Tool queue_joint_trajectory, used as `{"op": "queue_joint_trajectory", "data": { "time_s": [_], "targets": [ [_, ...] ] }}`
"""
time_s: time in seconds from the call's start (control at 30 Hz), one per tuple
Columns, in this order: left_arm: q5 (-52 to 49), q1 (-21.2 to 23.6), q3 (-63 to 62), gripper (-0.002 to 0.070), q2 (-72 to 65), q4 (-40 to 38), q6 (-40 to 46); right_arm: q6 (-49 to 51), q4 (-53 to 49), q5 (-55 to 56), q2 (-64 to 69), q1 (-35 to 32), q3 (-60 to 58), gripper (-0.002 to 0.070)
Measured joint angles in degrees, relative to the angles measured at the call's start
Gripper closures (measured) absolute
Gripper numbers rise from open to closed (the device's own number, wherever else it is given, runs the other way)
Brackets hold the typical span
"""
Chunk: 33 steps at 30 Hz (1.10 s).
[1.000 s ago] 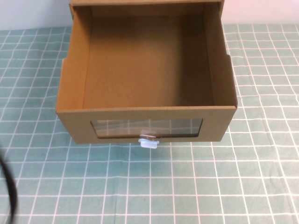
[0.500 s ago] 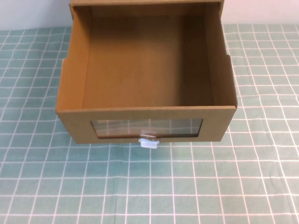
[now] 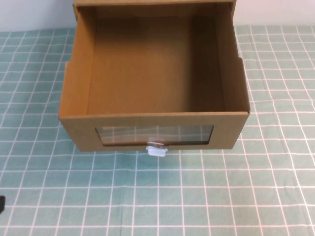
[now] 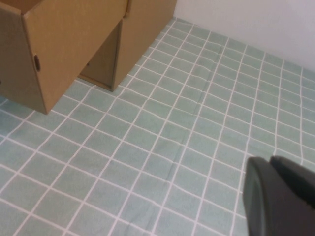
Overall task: Open the shoe box
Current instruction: 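Pull the top drawer of the cardboard box fully open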
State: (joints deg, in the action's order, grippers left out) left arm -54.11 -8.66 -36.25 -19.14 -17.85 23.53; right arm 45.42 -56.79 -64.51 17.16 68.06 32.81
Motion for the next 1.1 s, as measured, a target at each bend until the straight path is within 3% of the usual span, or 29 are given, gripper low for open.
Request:
{"op": "queue_joint_trajectory", "data": {
  "time_s": [0.23,0.6,0.77,1.1],
  "targets": [
    [14.5,0.0,9.0,0.068,7.8,7.5,0.0,0.0,0.0,0.0,-0.1,0.0,0.0,0.0689],
    [37.3,0.0,33.7,0.068,19.1,8.9,-2.3,0.0,0.0,0.0,-0.1,0.0,0.0,0.0689],
    [33.5,0.0,37.8,0.068,19.6,11.1,-8.2,0.0,0.0,-0.1,-0.1,0.0,0.0,0.069],
    [31.8,0.0,37.8,0.068,19.7,12.4,-9.0,0.0,0.0,-0.1,-0.1,0.0,0.0,0.0689]
  ]
}}
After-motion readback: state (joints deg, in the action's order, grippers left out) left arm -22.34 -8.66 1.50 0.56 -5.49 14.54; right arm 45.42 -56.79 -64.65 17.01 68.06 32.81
